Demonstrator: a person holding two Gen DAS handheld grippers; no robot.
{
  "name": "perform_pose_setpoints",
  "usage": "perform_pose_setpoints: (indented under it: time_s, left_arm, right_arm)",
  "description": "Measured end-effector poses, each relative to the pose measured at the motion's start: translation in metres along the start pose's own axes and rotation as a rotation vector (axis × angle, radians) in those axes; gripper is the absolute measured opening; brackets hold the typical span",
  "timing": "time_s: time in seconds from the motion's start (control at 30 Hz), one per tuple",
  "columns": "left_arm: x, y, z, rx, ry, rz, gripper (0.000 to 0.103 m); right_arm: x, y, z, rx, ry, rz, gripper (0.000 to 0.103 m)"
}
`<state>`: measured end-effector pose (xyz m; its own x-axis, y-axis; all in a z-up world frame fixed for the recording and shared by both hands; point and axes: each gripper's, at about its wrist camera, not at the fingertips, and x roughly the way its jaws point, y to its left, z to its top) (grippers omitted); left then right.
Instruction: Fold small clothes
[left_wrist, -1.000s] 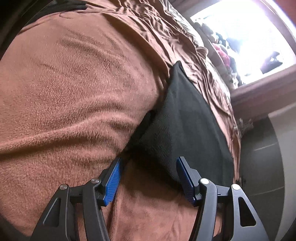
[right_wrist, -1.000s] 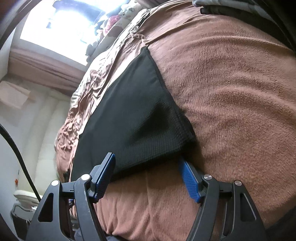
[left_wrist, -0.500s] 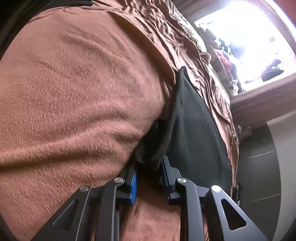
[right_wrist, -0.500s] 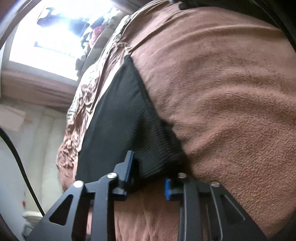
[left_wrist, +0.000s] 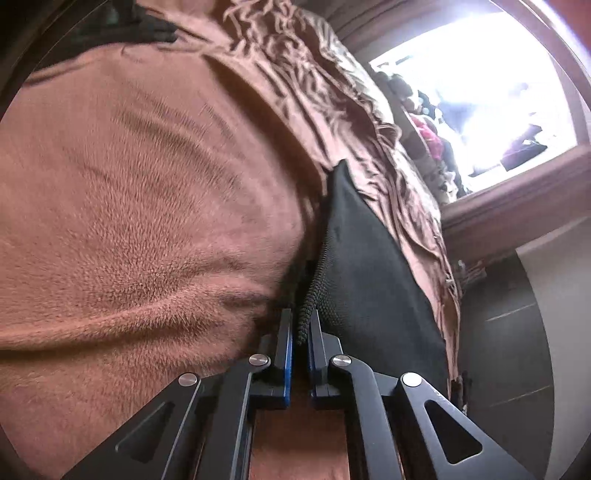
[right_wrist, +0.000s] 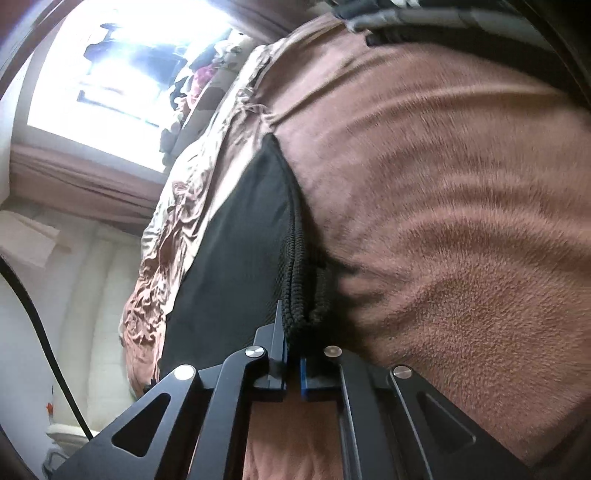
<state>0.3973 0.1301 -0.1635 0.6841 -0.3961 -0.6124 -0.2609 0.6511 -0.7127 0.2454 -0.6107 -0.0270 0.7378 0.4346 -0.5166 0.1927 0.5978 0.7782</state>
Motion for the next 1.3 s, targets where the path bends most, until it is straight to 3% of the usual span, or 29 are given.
perform_pose_setpoints:
  time_s: [0.57, 0.8, 0.87, 0.9, 0.93, 0.97, 1.03, 1.3]
  left_arm:
    - [-0.066, 0.015, -0.048, -0.014, -0.044, -0.049, 0.006]
    - [-0.05, 0.023, -0.048, -0.032, 0.005, -0.023, 0.01]
    - [-0.046, 0.024, -0.049, -0.035, 0.016, -0.022, 0.023]
    - [-0.045, 0.024, -0.05, -0.032, 0.019, -0.017, 0.039]
    - [-0.045, 0.024, -0.051, -0.028, 0.02, -0.016, 0.054]
    - [-0.045, 0.024, -0.051, -0.024, 0.02, -0.016, 0.059]
    - [-0.046, 0.026, -0.052, -0.025, 0.024, -0.029, 0.062]
    - [-0.046, 0.038, -0.052, -0.082, 0.041, -0.061, 0.062]
  right_arm:
    - [-0.045, -0.003, -0.017, -0.066, 0.039, -0.027, 0.0]
    - [-0.039, 0.026, -0.023, -0.258, 0.085, -0.199, 0.003]
    - [-0.045, 0.033, -0.023, -0.271, 0.074, -0.206, 0.012]
    - [-0.049, 0.034, -0.024, -0.271, 0.067, -0.203, 0.017]
    - [-0.053, 0.035, -0.025, -0.269, 0.058, -0.201, 0.035]
    - [-0.06, 0.036, -0.026, -0.267, 0.039, -0.198, 0.055]
    - [-0.072, 0.037, -0.03, -0.276, -0.002, -0.21, 0.066]
    - [-0.101, 0.075, -0.054, -0.41, -0.079, -0.266, 0.066]
